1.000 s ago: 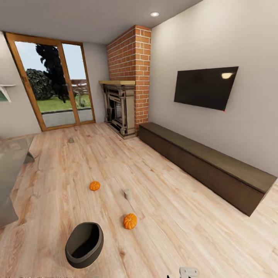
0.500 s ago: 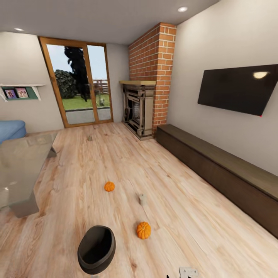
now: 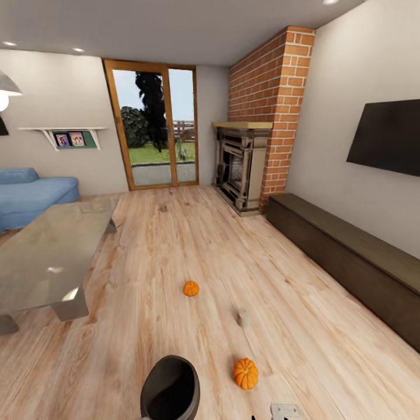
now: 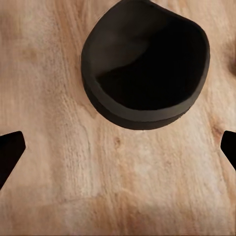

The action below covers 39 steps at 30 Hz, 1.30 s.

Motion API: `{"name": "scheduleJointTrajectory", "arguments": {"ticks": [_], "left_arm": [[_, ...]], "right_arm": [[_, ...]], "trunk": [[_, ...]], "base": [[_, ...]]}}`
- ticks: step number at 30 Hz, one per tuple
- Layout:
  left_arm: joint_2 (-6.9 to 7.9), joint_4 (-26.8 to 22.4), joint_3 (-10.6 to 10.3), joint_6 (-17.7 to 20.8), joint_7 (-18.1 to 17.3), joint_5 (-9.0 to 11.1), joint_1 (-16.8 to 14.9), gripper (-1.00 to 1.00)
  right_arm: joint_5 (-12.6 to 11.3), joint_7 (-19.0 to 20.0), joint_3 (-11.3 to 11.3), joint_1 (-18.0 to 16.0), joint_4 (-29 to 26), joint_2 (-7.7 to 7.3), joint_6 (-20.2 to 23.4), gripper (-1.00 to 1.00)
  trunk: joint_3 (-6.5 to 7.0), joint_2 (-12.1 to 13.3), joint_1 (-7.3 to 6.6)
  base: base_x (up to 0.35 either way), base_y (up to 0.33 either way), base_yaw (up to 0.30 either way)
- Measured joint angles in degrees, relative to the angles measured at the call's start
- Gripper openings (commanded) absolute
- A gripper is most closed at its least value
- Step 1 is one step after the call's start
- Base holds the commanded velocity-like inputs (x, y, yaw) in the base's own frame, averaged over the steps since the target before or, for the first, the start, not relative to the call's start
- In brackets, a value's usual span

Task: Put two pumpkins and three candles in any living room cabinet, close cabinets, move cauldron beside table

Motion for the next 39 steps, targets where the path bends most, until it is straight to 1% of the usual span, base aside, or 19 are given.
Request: {"name": "scheduleJointTrajectory", "arguments": {"ticks": [9,18,24,29,35,39], "left_arm": [[-0.03,0.00,-0.05,0.00,-0.01,-0.04,0.00,1.00],[-0.03,0.00,-0.06,0.00,-0.02,-0.04,0.00,1.00],[-0.03,0.01,-0.06,0.01,-0.03,-0.03,0.00,1.00],[-0.03,0.00,-0.06,0.00,-0.02,-0.04,0.00,1.00],[-0.03,0.02,-0.06,0.00,-0.02,-0.05,-0.01,1.00],[-0.04,0.04,-0.06,-0.01,-0.02,-0.06,-0.02,1.00]], "right_arm": [[0.00,-0.01,0.00,0.00,-0.03,0.00,0.00,1.00],[0.00,-0.02,0.00,0.00,-0.03,0.00,0.00,1.00],[0.00,-0.04,0.00,0.00,-0.05,0.00,0.00,1.00],[-0.05,0.13,0.00,0.00,-0.05,-0.06,0.00,1.00],[-0.08,0.25,0.00,0.01,-0.08,-0.09,-0.06,1.00],[-0.08,0.25,0.00,0.02,-0.11,-0.10,-0.07,1.00]], "trunk": [[0.00,0.00,0.01],[0.00,0.00,0.03],[0.00,0.00,0.03],[0.00,0.00,0.02],[0.00,0.00,0.01],[0.00,0.00,0.02]], "base": [[0.206,0.127,0.292],[0.027,0.007,0.292],[0.017,-0.134,0.292],[0.155,-0.138,0.279],[0.242,-0.085,0.076],[0.133,-0.012,-0.146]]}}
